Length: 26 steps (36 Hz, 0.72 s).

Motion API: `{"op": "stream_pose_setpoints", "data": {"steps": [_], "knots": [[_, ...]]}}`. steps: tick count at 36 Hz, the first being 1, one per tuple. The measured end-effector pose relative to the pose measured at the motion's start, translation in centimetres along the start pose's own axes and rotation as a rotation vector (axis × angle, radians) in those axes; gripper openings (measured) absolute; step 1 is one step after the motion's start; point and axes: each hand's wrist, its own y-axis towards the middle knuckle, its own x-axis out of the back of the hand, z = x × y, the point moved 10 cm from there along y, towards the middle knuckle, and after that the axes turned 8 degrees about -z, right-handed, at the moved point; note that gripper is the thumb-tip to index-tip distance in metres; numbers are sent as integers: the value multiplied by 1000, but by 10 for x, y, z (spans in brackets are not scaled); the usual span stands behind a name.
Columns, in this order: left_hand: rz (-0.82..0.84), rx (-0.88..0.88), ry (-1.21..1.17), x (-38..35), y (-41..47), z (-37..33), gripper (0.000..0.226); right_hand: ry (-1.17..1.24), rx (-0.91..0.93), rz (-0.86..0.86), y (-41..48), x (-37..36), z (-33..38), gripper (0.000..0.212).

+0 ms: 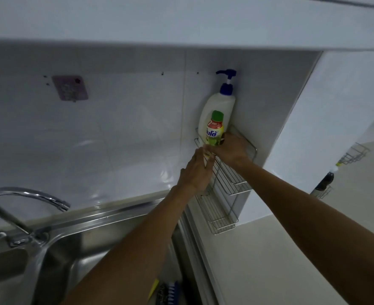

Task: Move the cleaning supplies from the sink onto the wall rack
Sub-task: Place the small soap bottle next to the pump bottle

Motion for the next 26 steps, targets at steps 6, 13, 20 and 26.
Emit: {"op": "stream_pose_setpoints", "data": {"steps": [6, 13, 20, 26], "knots": [[7, 10, 134, 24, -22, 7, 79, -58, 11, -145, -19, 29, 15, 65], [-98, 8, 250, 87, -71, 35, 85, -180, 197, -411, -78, 56, 62, 46], [-143, 110, 429, 134, -142, 116, 86, -65, 287, -293, -154, -20, 94, 31], [-153, 238, 440, 152, -211, 207, 85, -55, 228, -22, -226, -132, 81, 33]]}}
